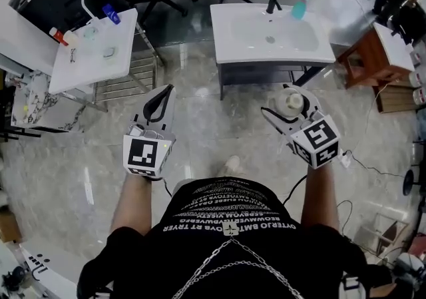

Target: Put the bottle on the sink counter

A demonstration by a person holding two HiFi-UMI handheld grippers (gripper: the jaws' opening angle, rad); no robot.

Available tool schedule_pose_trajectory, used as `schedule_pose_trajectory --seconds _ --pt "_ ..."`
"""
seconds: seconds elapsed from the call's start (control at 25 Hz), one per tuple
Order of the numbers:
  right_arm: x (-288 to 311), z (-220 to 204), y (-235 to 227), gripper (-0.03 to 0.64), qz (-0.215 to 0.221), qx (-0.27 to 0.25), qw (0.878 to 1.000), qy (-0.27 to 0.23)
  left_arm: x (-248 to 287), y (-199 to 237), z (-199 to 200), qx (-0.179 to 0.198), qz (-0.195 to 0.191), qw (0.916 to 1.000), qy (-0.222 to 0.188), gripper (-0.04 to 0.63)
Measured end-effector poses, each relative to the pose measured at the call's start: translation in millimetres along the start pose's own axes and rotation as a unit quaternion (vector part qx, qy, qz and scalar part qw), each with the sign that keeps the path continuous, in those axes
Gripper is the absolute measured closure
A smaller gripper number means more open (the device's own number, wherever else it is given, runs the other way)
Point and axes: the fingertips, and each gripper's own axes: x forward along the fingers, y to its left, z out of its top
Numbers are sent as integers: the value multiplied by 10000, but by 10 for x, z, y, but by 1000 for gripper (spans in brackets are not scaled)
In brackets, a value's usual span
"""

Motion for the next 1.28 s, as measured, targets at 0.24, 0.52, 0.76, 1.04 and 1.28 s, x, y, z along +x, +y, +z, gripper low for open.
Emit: schedule_pose_trajectory --seconds 0.24,0.52,0.76,1.04,1.28 --pt "164 -66 -281 279 231 -61 9997 -27 277 -58 39 11 128 9999 55 590" --pt "338 16 -432 281 393 -84 9992 -19 435 33 52 5 216 9997 95 590" --pt "557 84 -563 281 399 -40 9992 7 696 153 -104 -92 108 9997 208 591" --pt "991 452 -816 279 263 -58 9996 -25 1277 501 29 23 -206 9998 15 589" --pt "1329 690 -1191 279 13 11 10000 -53 1821 884 61 83 -403 9991 -100 590"
